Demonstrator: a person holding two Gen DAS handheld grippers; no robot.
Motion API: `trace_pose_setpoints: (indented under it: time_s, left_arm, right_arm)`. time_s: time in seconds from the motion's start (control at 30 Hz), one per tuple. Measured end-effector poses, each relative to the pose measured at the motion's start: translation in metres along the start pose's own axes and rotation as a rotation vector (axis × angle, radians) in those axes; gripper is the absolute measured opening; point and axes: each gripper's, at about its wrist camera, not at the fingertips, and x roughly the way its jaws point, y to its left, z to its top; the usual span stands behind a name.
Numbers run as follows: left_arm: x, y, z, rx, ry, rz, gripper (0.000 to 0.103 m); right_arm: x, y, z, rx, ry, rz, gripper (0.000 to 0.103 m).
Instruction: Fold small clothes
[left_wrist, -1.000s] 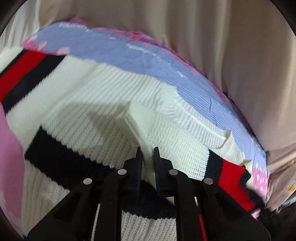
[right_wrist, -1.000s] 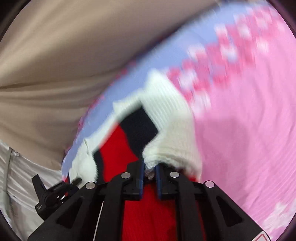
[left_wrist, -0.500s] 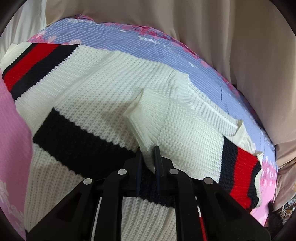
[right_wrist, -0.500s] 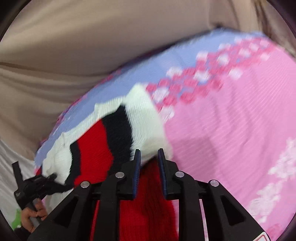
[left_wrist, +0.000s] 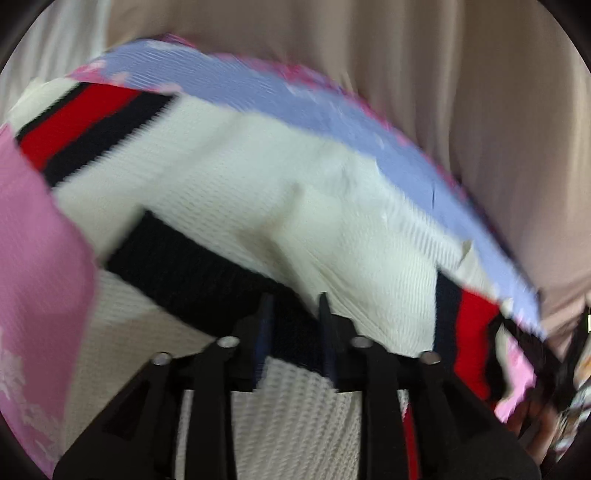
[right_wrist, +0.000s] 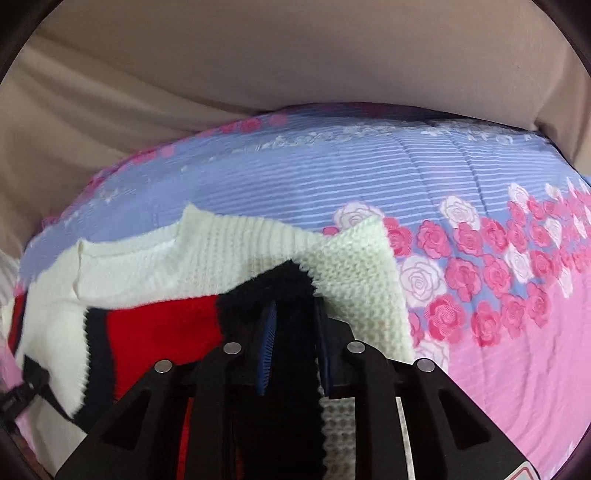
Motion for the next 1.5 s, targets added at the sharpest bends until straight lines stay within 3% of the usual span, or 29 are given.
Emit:
trace_pose_setpoints:
  time_s: [0.07,0.1,0.17,0.3,0.47,0.53,0.57,0.6,0.63,0.67,0.77,0.83,0.93,1.03,1.17,1.23,1.3,1.43,1.5]
  left_arm:
    - [-0.023,0.026,0.015,-0.046,-0.068,0.02,0.044]
    - [-0.032,0.04,0.024,-0.065,-0.09,0.043,0.054]
    - [-0.047,0.085,0.05,-0.135,-0.133,0.126,0.063]
    - [-0.052,0.175,0.096,-0.284,-0.176,0.268,0.064]
    - [-0.034,0.266,0.141,-0.43,-0.171,0.366,0.064]
    - [-0.025,0.287,0.151,-0.456,-0.173,0.369,0.059]
    - [-0.025,0.289,0.155,-0.447,-0.196,0.383,0.05]
    - [-0.023,0.291,0.16,-0.431,-0.196,0.396,0.026]
    - [-0.019,0.29,0.166,-0.413,-0.179,0.402,0.015]
    - [-0.019,0.287,0.17,-0.398,-0.175,0.417,0.01]
    - [-0.048,0.242,0.186,-0.259,-0.277,0.422,0.008]
    - [-0.071,0.196,0.191,-0.159,-0.339,0.36,0.008]
    - [-0.105,0.105,0.181,-0.017,-0.392,0.179,0.007]
    - [-0.113,0.007,0.143,0.136,-0.356,-0.018,0.007]
    - [-0.074,-0.094,0.051,0.288,-0.158,-0.167,0.011]
    - [-0.041,-0.111,0.001,0.283,-0.012,-0.21,0.015]
    - [-0.023,-0.104,-0.031,0.235,0.09,-0.21,0.032]
    - [-0.028,-0.052,-0.044,0.133,0.052,-0.141,0.052]
    - [-0.035,-0.02,-0.032,0.059,0.018,-0.077,0.054]
  right_arm:
    - [-0.034,0.006,-0.012,0.009,-0.055,0.043,0.021]
    - [-0.057,0.014,-0.025,-0.005,-0.086,0.062,0.024]
    - [-0.092,0.025,-0.055,-0.034,-0.104,0.107,0.028]
    - [-0.152,0.055,-0.135,-0.116,-0.064,0.226,0.036]
    - [-0.178,0.107,-0.216,-0.173,0.095,0.395,0.038]
    - [-0.181,0.123,-0.238,-0.187,0.152,0.424,0.039]
    - [-0.182,0.13,-0.245,-0.192,0.171,0.429,0.039]
    - [-0.182,0.134,-0.25,-0.192,0.186,0.428,0.039]
    - [-0.181,0.139,-0.254,-0.188,0.198,0.427,0.039]
    - [-0.182,0.142,-0.256,-0.187,0.201,0.422,0.039]
    - [-0.183,0.142,-0.255,-0.173,0.192,0.402,0.04]
    - [-0.186,0.137,-0.256,-0.156,0.179,0.386,0.04]
    - [-0.19,0.125,-0.253,-0.129,0.159,0.377,0.04]
    - [-0.194,0.114,-0.245,-0.103,0.127,0.362,0.04]
    - [-0.199,0.091,-0.242,-0.057,0.092,0.324,0.041]
    - [-0.2,0.076,-0.242,-0.041,0.083,0.286,0.046]
    - [-0.198,0.062,-0.242,-0.028,0.087,0.243,0.046]
    - [-0.194,0.038,-0.229,-0.022,0.072,0.187,0.046]
    - [-0.188,0.034,-0.214,-0.021,0.055,0.178,0.046]
